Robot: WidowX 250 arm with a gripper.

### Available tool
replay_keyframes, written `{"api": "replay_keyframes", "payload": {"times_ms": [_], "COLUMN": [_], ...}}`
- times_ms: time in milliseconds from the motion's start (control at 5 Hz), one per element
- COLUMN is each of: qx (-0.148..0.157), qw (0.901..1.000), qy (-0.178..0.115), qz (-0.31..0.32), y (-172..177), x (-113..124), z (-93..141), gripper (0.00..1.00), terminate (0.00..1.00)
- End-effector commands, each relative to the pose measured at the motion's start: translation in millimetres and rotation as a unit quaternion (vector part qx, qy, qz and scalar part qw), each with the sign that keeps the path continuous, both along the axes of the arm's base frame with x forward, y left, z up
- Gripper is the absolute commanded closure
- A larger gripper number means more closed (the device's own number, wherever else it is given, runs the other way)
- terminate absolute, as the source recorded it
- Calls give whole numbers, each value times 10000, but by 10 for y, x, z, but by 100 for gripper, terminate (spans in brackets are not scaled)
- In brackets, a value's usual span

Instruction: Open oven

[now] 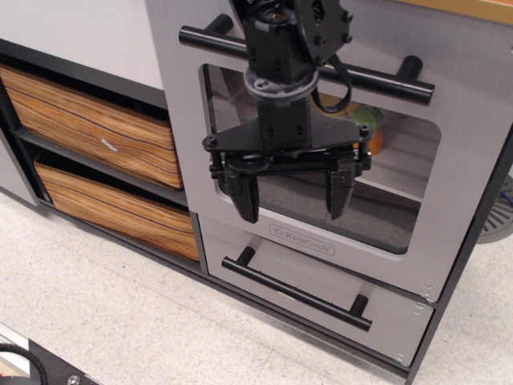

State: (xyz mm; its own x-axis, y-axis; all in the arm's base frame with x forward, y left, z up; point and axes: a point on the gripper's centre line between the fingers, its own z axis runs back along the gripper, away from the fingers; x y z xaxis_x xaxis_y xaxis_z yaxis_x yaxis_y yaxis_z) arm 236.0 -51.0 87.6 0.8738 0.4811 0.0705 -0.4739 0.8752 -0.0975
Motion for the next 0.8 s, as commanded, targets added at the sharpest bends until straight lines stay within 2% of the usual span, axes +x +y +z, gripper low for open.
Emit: {"api": "replay_keyframes", "payload": {"times_ms": [0,200,400,600], "qx": [0,-261,-280,-430], "qw": [10000,9955,9887,9743], "qy": [0,-403,-645,-915], "qz": [0,811,1323,2011], "y": [0,118,246,409], "x": [0,57,130,232], "z": [0,269,509,726], "gripper": [0,0,0,0], "terminate": [0,0,0,0]}}
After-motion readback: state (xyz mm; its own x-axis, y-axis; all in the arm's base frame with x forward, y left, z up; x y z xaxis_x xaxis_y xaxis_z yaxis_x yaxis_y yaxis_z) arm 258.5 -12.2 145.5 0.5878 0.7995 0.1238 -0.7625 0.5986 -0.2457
